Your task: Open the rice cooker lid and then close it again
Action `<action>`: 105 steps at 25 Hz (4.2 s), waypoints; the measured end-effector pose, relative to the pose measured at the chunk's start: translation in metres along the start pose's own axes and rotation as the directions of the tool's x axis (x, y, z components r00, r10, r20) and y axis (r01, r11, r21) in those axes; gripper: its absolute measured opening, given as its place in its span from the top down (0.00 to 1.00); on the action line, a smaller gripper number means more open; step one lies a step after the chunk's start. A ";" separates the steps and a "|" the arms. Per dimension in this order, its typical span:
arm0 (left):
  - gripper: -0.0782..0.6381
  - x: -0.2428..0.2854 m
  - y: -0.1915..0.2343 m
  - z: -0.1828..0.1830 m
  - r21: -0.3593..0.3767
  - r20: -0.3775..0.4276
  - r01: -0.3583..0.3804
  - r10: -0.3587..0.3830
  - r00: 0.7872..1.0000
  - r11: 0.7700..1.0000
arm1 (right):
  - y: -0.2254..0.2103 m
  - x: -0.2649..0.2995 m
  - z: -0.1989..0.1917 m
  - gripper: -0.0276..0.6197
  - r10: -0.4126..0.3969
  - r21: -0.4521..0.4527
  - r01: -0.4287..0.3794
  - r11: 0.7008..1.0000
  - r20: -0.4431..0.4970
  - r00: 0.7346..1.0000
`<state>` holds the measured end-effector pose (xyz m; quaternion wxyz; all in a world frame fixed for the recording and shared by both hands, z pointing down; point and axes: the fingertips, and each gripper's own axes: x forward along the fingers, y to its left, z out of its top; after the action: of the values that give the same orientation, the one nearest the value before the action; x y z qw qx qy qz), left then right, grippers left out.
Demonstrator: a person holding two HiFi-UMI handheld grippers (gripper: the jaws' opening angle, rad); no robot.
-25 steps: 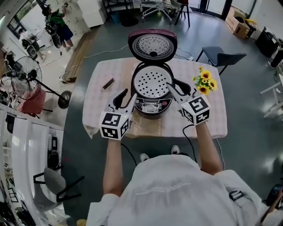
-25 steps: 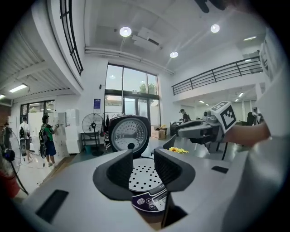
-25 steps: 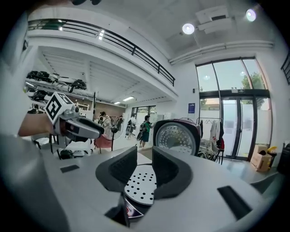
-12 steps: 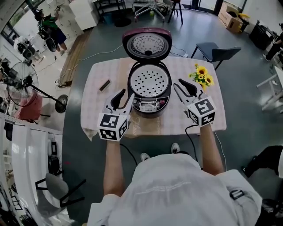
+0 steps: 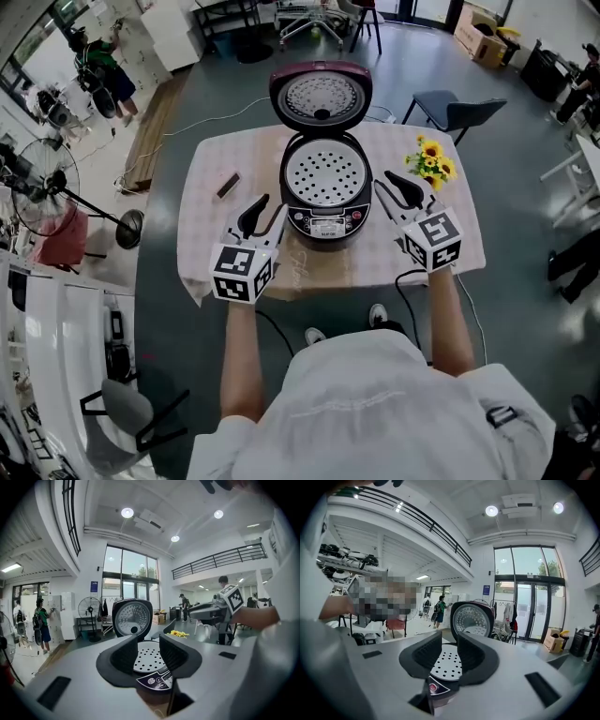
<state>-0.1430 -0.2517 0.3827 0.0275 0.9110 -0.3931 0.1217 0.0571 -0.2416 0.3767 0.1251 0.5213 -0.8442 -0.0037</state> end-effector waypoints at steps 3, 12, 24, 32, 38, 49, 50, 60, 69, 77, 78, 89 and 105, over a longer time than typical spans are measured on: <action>0.67 -0.004 0.005 -0.003 0.018 -0.007 0.027 -0.027 1.000 0.999 | 0.008 -0.002 -0.003 0.77 -0.021 0.016 0.021 1.000 -0.004 1.000; 0.67 -0.001 0.019 0.004 0.075 -0.013 0.080 -0.079 0.997 0.994 | 0.019 -0.011 -0.013 0.77 -0.064 0.036 0.065 0.997 -0.040 0.997; 0.66 0.065 0.064 0.041 0.169 -0.039 0.046 -0.040 0.998 0.985 | -0.034 0.042 -0.006 0.77 -0.046 0.073 0.045 0.996 0.007 0.999; 0.63 0.144 0.095 0.086 0.272 -0.046 0.049 -0.038 0.998 0.961 | -0.084 0.087 -0.011 0.77 -0.004 0.095 0.002 0.995 0.014 1.000; 0.60 0.195 0.105 0.120 0.367 -0.083 0.090 -0.063 0.995 0.926 | -0.098 0.107 -0.023 0.77 0.047 0.131 -0.045 0.990 -0.011 0.999; 0.54 0.263 0.089 0.141 0.559 -0.230 0.243 -0.134 0.964 0.793 | -0.112 0.116 -0.052 0.77 0.087 0.191 -0.079 0.978 -0.033 0.996; 0.54 0.267 0.088 0.140 0.566 -0.246 0.259 -0.139 0.959 0.783 | -0.113 0.115 -0.053 0.77 0.088 0.191 -0.080 0.978 -0.036 0.995; 0.54 0.282 0.091 0.131 0.593 -0.318 0.313 -0.141 0.938 0.742 | -0.112 0.095 -0.062 0.77 0.058 0.192 -0.045 0.980 -0.063 0.996; 0.54 0.278 0.086 0.133 0.580 -0.231 0.258 -0.148 0.962 0.773 | -0.110 0.082 -0.062 0.77 0.023 0.182 -0.010 0.983 -0.071 0.997; 0.54 0.256 0.074 0.129 0.561 -0.174 0.254 -0.187 0.967 0.788 | -0.095 0.063 -0.062 0.77 -0.005 0.173 0.020 0.985 -0.084 0.996; 0.54 0.252 0.072 0.128 0.561 -0.173 0.257 -0.192 0.966 0.786 | -0.092 0.060 -0.063 0.78 -0.009 0.172 0.024 0.985 -0.087 0.996; 0.54 0.206 0.041 0.107 0.530 -0.122 0.282 -0.257 0.959 0.800 | -0.049 0.025 -0.065 0.77 -0.050 0.166 0.065 0.984 -0.093 0.994; 0.51 0.156 -0.003 0.055 0.540 -0.084 0.269 -0.267 0.960 0.797 | 0.012 -0.022 -0.085 0.77 -0.046 0.166 0.066 0.984 -0.125 0.991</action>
<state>-0.0267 -0.3688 0.3678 -0.2159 0.9268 -0.2089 0.2252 0.0737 -0.2061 0.4561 0.1311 0.5528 -0.8173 0.0961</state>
